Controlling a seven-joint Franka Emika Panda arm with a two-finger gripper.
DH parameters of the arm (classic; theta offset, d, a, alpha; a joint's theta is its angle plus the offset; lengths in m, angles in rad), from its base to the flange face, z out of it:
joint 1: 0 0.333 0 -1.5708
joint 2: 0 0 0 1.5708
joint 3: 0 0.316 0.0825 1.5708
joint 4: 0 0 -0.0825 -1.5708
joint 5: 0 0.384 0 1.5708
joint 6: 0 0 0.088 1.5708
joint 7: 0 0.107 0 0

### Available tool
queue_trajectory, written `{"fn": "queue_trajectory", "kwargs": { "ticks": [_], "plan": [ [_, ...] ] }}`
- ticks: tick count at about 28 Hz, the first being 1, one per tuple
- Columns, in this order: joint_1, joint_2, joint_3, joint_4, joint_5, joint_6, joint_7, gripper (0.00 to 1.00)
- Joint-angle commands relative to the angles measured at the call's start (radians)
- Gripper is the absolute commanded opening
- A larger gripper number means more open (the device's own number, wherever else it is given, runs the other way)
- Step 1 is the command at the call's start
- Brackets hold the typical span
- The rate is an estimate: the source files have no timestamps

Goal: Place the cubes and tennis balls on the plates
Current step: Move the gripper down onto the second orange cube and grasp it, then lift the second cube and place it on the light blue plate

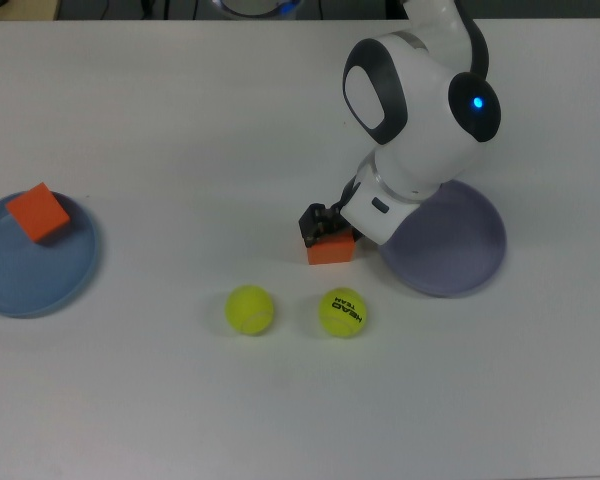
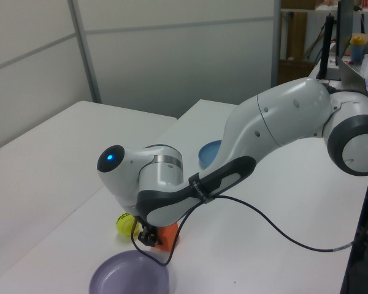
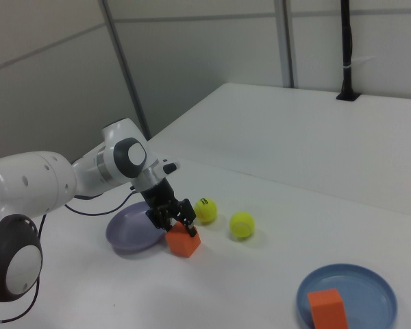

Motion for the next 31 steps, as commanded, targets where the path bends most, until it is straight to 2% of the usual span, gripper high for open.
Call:
{"fn": "queue_trajectory", "kwargs": {
  "ticks": [1,6,8,11,12,15,24,28,31],
  "plan": [
    [0.009,-0.011,-0.011,-0.041,-0.022,0.005,0.038,0.0],
    [0.004,-0.045,-0.022,-0.026,-0.016,0.005,0.051,0.0],
    [-0.005,-0.066,-0.065,0.008,0.004,0.008,0.051,0.0],
    [-0.033,-0.088,-0.105,0.027,0.028,0.014,0.044,0.0],
    [-0.062,-0.097,-0.126,0.028,0.038,0.018,0.041,0.0],
    [-0.111,-0.099,-0.149,0.036,0.039,0.021,0.037,0.0],
    [-0.322,-0.056,-0.165,0.047,0.022,0.165,0.035,0.0],
    [-0.366,-0.034,-0.165,0.045,-0.01,0.171,0.037,0.0],
    [-0.392,-0.03,-0.168,0.044,-0.013,0.171,0.037,0.0]
  ]
}}
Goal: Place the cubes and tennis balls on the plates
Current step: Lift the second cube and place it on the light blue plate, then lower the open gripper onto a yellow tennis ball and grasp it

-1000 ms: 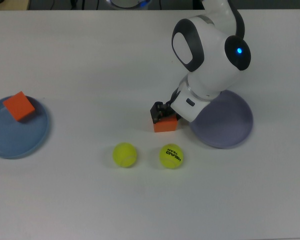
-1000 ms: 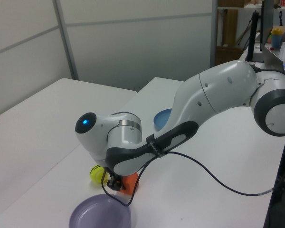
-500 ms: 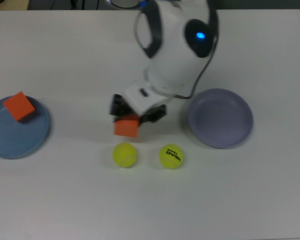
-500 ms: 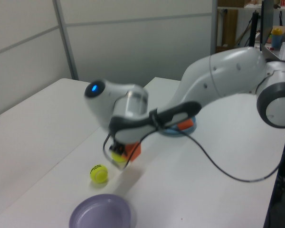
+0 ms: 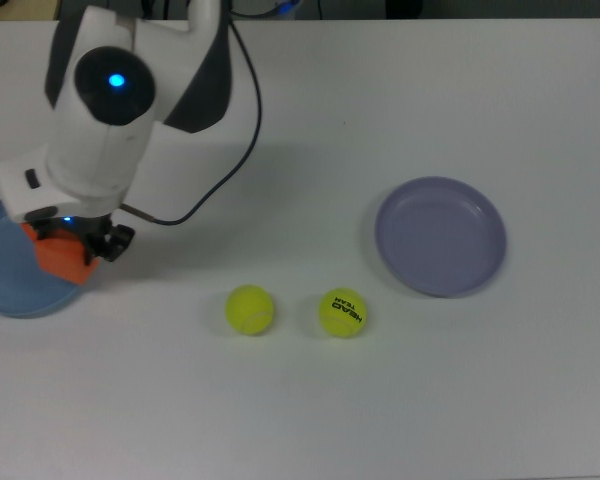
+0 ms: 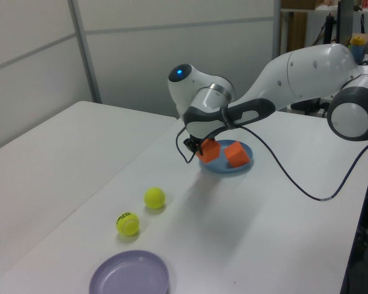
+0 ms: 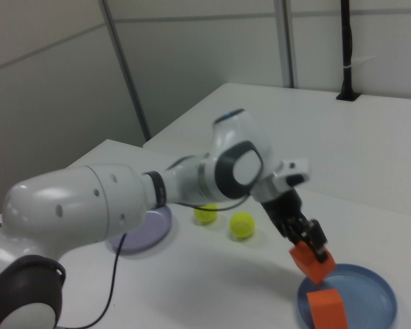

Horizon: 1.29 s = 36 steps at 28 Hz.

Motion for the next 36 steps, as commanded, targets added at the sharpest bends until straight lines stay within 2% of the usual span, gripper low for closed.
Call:
{"fn": "queue_trajectory", "kwargs": {
  "ticks": [1,2,3,4,5,6,16,18,25,27,32,36],
  "plan": [
    [-0.019,0.004,-0.005,-0.01,-0.014,0.015,0.002,0.02],
    [-0.022,0.004,-0.005,-0.01,-0.013,0.013,0.003,0.05],
    [-0.025,0.004,-0.005,-0.01,-0.013,0.012,0.008,0.24],
    [-0.025,0.004,-0.005,-0.01,-0.011,0.012,0.011,0.48],
    [-0.025,0.002,-0.005,-0.01,-0.007,0.009,0.012,0.81],
    [-0.025,-0.001,-0.005,-0.009,-0.003,0.003,0.011,1.0],
    [-0.002,-0.044,0.01,-0.003,0.055,-0.031,0.011,1.0],
    [0.027,-0.055,0.013,-0.003,0.056,-0.031,0.012,1.0],
    [0.11,-0.065,0.062,-0.001,0.066,-0.025,0.012,1.0],
    [0.16,-0.062,0.063,-0.001,0.066,-0.024,0.012,1.0],
    [0.238,-0.047,0.063,-0.004,0.064,-0.02,0.014,1.0],
    [0.271,-0.027,0.063,-0.004,0.06,-0.013,0.011,1.0]
  ]
}}
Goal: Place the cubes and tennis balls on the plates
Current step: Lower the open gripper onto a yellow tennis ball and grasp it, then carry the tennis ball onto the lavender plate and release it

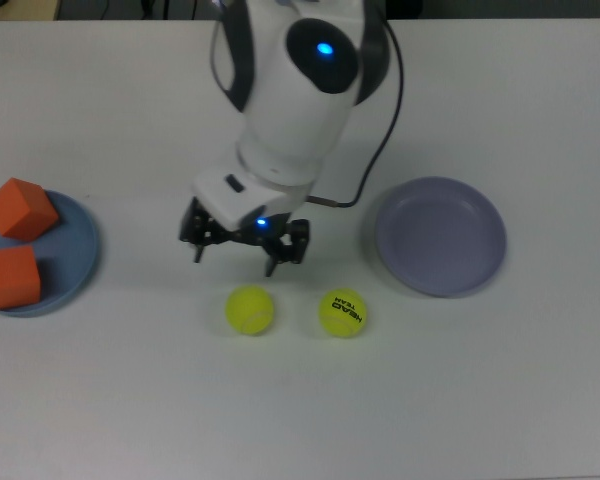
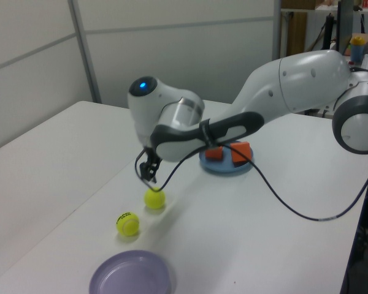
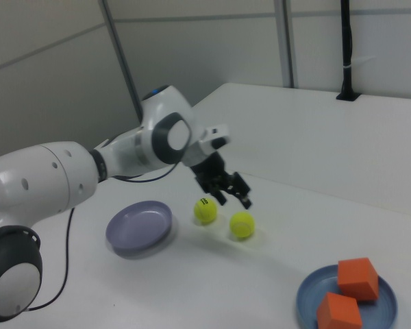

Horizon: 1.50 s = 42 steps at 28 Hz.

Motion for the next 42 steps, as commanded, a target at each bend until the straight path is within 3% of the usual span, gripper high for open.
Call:
{"fn": "queue_trajectory", "kwargs": {
  "ticks": [1,14,23,25,26,31,36,42],
  "plan": [
    [0.043,0.028,-0.012,-0.014,0.002,0.014,0.002,1.0],
    [0.052,0.105,-0.025,-0.02,-0.076,0.22,-0.001,1.0],
    [0.033,0.14,-0.028,-0.031,-0.137,0.238,-0.003,1.0],
    [0.033,0.14,-0.028,-0.039,-0.147,0.238,-0.003,0.91],
    [0.033,0.138,-0.028,-0.042,-0.151,0.238,-0.003,0.82],
    [0.033,0.14,-0.03,-0.04,-0.151,0.238,-0.006,0.0],
    [0.034,0.119,-0.028,-0.029,-0.136,0.235,0.003,0.0],
    [0.055,0.014,-0.01,-0.031,-0.018,0.177,-0.001,0.0]
  ]
}}
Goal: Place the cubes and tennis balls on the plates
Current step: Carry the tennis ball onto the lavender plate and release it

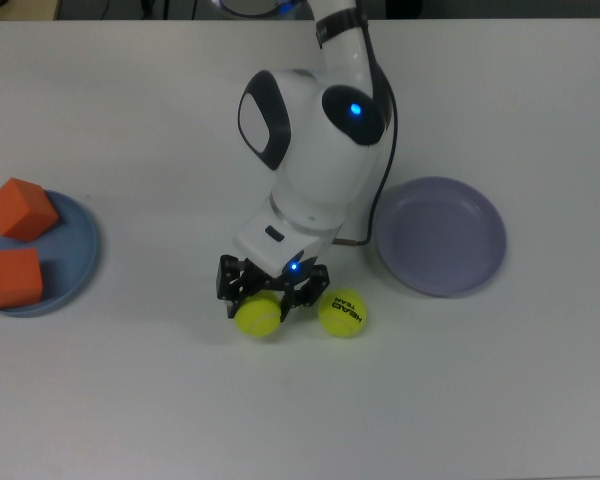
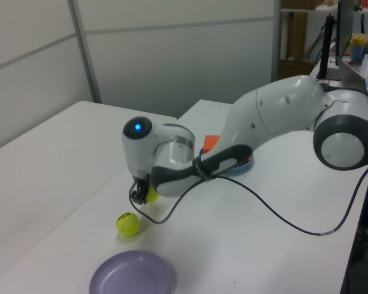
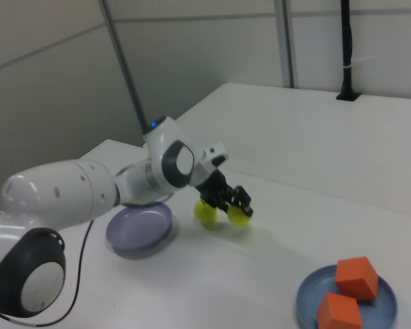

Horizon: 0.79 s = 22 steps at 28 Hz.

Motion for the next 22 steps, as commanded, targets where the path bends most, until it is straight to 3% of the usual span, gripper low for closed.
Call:
{"fn": "queue_trajectory", "kwargs": {
  "ticks": [1,4,8,11,15,16,18,19,20,21,22],
  "plan": [
    [0.03,-0.11,0.01,-0.039,0.09,-0.064,0.0,0.0],
    [0.062,-0.132,0.035,-0.039,0.104,-0.127,0.003,0.0],
    [0.102,-0.138,0.093,-0.039,0.093,-0.303,0.013,0.0],
    [0.148,-0.135,0.11,-0.039,0.102,-0.444,0.023,0.0],
    [0.179,-0.135,0.144,-0.047,0.104,-0.478,0.065,0.0],
    [0.179,-0.132,0.17,-0.048,0.102,-0.484,0.09,0.0],
    [0.18,-0.126,0.193,-0.048,0.101,-0.484,0.102,0.05],
    [0.18,-0.123,0.204,-0.048,0.096,-0.484,0.106,0.13],
    [0.18,-0.121,0.21,-0.048,0.092,-0.483,0.109,0.3],
    [0.182,-0.118,0.214,-0.048,0.09,-0.48,0.112,0.99],
    [0.185,-0.117,0.214,-0.047,0.09,-0.478,0.112,1.0]
  ]
}}
